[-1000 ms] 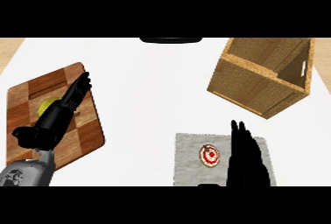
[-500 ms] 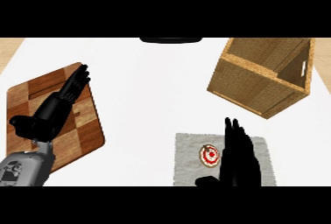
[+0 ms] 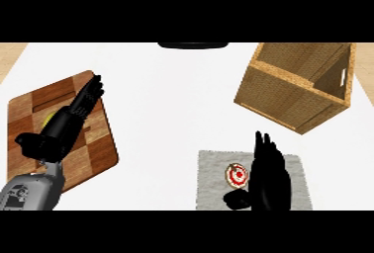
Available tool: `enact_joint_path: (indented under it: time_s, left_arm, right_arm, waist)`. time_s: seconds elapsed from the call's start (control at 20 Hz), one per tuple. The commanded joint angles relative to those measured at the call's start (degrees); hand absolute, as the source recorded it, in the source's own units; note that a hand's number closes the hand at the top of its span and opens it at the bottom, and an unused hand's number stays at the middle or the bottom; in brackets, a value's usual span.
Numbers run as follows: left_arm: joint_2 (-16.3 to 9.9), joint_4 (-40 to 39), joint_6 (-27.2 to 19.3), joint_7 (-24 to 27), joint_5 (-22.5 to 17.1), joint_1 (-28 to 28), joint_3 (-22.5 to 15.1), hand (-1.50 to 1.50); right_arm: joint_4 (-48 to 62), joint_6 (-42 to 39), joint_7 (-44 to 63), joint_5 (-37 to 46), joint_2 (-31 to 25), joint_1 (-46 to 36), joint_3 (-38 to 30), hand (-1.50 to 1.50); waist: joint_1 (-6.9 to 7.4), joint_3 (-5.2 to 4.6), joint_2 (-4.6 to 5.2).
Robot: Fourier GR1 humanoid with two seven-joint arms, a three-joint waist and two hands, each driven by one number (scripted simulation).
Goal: Pick the cupcake from the placemat and place it in the basket
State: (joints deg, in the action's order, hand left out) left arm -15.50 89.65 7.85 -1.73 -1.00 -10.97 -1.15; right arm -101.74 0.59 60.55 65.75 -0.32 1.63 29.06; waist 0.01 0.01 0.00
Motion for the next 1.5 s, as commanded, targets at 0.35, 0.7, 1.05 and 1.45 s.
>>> enact_joint_path:
  time_s: [0.35,0.7,1.05,1.45]
  left_arm:
    - [1.77,3.57,1.29,-3.37,0.99,0.33,1.46,0.0]
    - [0.79,-0.83,4.76,3.11,0.51,1.44,4.35,0.0]
    - [2.99,1.96,3.85,3.22,2.39,4.25,2.14,0.0]
    - [2.51,1.58,4.3,1.18,2.22,0.58,2.73,0.0]
  right_arm:
    - [5.02,1.6,1.87,-5.47,0.31,-0.79,-0.55,-1.5]
    - [14.52,7.87,-4.22,-5.77,0.32,0.95,2.54,1.5]
    - [16.93,1.15,-2.59,-2.07,0.28,-6.26,5.73,1.5]
    - [29.13,4.45,5.73,-15.34,0.3,-31.05,19.75,1.5]
  waist:
    - [0.02,0.0,-0.04]
    - [0.02,0.0,0.01]
    - [0.64,-0.01,0.02]
    - [1.97,0.0,0.18]
